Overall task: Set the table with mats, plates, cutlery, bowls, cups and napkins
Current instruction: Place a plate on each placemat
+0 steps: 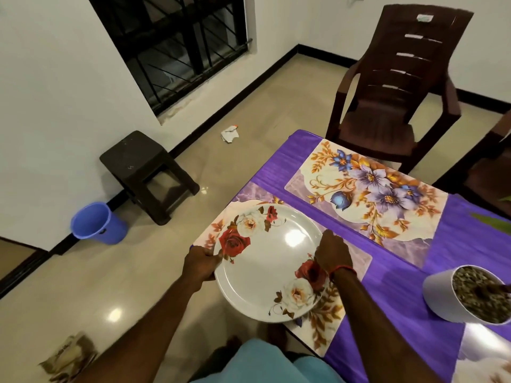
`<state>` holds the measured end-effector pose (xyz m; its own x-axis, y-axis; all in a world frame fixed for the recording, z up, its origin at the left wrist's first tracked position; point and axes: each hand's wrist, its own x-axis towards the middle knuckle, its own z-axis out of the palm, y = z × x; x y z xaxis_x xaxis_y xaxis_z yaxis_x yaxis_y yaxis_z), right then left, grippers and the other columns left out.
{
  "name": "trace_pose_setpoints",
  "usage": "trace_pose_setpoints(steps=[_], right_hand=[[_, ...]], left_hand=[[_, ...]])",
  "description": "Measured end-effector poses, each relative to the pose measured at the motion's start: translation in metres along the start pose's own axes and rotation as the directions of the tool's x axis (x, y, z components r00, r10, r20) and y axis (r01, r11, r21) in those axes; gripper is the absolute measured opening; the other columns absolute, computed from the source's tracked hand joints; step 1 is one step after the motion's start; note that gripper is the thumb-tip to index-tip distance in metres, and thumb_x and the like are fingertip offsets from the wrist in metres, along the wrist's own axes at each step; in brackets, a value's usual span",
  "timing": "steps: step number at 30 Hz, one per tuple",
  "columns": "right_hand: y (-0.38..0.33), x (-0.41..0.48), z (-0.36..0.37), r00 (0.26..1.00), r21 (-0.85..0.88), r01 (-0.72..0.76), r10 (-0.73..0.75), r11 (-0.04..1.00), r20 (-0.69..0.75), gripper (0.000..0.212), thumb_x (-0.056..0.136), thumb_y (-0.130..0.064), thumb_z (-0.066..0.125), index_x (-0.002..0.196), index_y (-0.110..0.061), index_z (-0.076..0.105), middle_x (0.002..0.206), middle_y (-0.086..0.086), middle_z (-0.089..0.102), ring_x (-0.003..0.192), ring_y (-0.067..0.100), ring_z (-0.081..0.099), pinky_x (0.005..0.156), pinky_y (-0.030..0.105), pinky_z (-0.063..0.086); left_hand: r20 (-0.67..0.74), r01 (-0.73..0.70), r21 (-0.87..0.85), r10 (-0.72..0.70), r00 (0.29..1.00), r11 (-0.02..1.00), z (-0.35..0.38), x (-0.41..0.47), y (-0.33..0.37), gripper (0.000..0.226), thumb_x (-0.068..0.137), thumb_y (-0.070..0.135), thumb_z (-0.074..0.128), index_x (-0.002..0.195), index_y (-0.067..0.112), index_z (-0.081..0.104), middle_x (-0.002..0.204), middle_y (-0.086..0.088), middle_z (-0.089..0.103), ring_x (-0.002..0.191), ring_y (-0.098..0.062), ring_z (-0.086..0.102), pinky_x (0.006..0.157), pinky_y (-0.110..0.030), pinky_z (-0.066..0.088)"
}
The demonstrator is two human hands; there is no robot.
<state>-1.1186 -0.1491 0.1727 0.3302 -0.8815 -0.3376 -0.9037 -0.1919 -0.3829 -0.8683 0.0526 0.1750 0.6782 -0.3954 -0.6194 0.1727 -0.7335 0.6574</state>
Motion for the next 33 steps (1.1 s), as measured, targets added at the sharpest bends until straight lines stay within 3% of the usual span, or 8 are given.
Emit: trace_pose_setpoints(steps=[13, 16, 20, 29, 33], right_hand=[[0.003, 0.034, -0.007, 0.998, 0.043, -0.03, 0.028, 0.999, 0.05, 0.037, 0.092, -0.015, 0.063, 0.126, -0.003, 0.052, 0.116, 0.017, 0.067, 0.106, 0.034, 0.064, 0.091, 0.044, 0.054], [0.001, 0.033, -0.007, 0.999, 0.05, -0.048, 0.046, 0.998, 0.024, 0.034, 0.092, -0.029, 0.067, 0.117, -0.009, 0.055, 0.111, 0.013, 0.066, 0.102, 0.032, 0.064, 0.086, 0.042, 0.055], [-0.004, 0.032, -0.006, 0.996, -0.047, -0.061, 0.058, 0.997, -0.063, 0.03, 0.095, -0.036, 0.063, 0.108, -0.009, 0.062, 0.108, 0.013, 0.065, 0.1, 0.031, 0.063, 0.083, 0.038, 0.052], [-0.011, 0.043, -0.011, 0.996, -0.107, -0.07, 0.063, 0.992, -0.067, 0.033, 0.089, -0.036, 0.072, 0.108, -0.009, 0.066, 0.107, 0.011, 0.069, 0.101, 0.031, 0.065, 0.087, 0.039, 0.053], [-0.01, 0.044, -0.012, 0.994, -0.078, -0.095, 0.09, 0.992, -0.068, 0.033, 0.086, -0.036, 0.076, 0.101, -0.008, 0.066, 0.101, 0.012, 0.07, 0.096, 0.031, 0.066, 0.085, 0.04, 0.053]], left_hand=[[-0.012, -0.01, 0.081, 0.011, 1.0, 0.997, 0.014, 0.022, 0.015, 0.012, 0.088, 0.018, 0.08, 0.087, 0.013, 0.069, 0.09, -0.007, 0.073, 0.082, -0.028, 0.073, 0.072, -0.052, 0.065], [-0.049, -0.058, 0.236, 0.071, 0.996, 0.97, 0.011, 0.025, 0.014, 0.02, 0.087, 0.029, 0.081, 0.081, 0.018, 0.066, 0.085, -0.005, 0.072, 0.075, -0.024, 0.072, 0.069, -0.046, 0.066], [-0.066, -0.118, 0.492, 0.172, 0.983, 0.862, 0.012, 0.025, 0.012, 0.031, 0.086, 0.041, 0.079, 0.07, 0.022, 0.061, 0.072, 0.002, 0.07, 0.067, -0.018, 0.072, 0.075, -0.039, 0.064], [-0.069, -0.15, 0.453, 0.202, 0.977, 0.879, 0.014, 0.022, 0.016, 0.022, 0.083, 0.028, 0.085, 0.083, 0.014, 0.069, 0.08, -0.003, 0.073, 0.071, -0.025, 0.074, 0.071, -0.046, 0.065], [-0.058, -0.187, 0.495, 0.247, 0.967, 0.849, 0.015, 0.019, 0.018, 0.023, 0.085, 0.028, 0.084, 0.086, 0.009, 0.071, 0.08, -0.002, 0.07, 0.07, -0.019, 0.068, 0.076, -0.035, 0.061]])
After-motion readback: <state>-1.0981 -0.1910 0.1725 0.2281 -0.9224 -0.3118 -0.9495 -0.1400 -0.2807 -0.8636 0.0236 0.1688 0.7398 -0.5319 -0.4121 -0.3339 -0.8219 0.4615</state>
